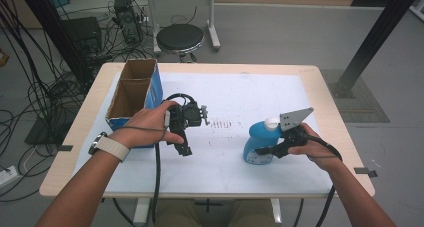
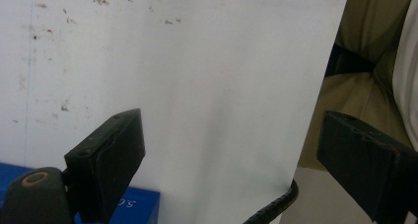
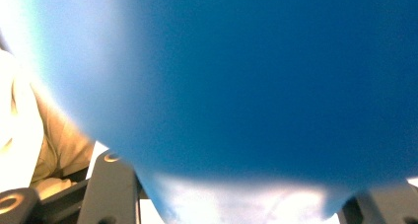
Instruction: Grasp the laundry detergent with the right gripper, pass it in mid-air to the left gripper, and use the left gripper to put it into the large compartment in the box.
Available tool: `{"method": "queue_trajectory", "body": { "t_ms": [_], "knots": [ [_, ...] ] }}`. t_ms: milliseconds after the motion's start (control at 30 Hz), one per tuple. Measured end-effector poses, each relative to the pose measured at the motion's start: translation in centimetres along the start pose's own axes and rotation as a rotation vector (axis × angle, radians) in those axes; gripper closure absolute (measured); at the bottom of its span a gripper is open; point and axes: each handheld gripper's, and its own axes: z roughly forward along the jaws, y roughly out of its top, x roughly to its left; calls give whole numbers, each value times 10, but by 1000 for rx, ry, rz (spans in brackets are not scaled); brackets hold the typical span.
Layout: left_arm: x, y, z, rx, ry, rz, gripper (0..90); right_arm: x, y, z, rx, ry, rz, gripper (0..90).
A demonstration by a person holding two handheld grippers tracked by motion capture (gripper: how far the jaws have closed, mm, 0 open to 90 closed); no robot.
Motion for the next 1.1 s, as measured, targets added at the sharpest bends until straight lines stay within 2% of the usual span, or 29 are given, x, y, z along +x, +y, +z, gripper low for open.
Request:
{"method": "queue_trajectory", "body": {
  "t_ms": [1100],
  "knots": [
    [-1,1,0,-6,9,1,115,0,0,1,7,6,1,412]
  ]
}}
